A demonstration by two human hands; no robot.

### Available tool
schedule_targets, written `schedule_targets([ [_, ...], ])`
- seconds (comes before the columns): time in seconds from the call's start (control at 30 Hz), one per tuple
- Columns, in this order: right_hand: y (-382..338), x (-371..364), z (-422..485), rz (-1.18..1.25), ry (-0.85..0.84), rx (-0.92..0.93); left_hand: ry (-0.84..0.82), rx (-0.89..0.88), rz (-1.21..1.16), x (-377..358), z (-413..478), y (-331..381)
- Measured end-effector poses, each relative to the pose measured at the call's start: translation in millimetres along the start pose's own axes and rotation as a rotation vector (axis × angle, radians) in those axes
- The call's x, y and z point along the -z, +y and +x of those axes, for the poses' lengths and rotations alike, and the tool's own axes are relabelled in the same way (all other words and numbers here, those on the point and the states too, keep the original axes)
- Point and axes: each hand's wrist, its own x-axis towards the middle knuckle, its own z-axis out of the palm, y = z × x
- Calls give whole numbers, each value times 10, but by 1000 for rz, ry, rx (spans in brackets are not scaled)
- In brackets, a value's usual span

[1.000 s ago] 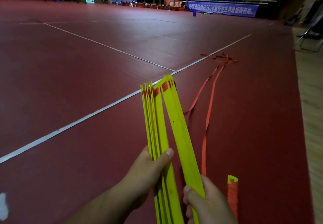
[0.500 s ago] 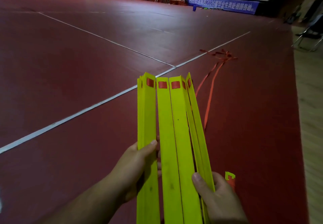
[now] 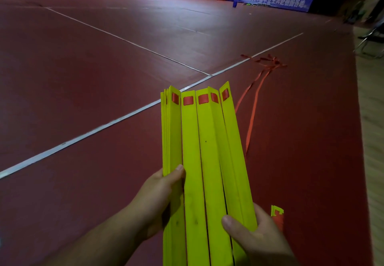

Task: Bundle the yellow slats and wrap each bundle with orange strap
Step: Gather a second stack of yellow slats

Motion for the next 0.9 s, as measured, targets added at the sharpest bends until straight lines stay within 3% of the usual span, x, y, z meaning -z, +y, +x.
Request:
schedule_targets([
  [0.23, 84, 59, 66, -235, 55, 1, -29, 20, -34, -40, 77, -25],
  [0.5, 113, 93, 54, -315, 178, 23, -29, 79, -53, -10, 76, 40],
  [0.9, 109, 50, 20, -84, 96, -69, 40, 39, 85, -67, 59, -65],
])
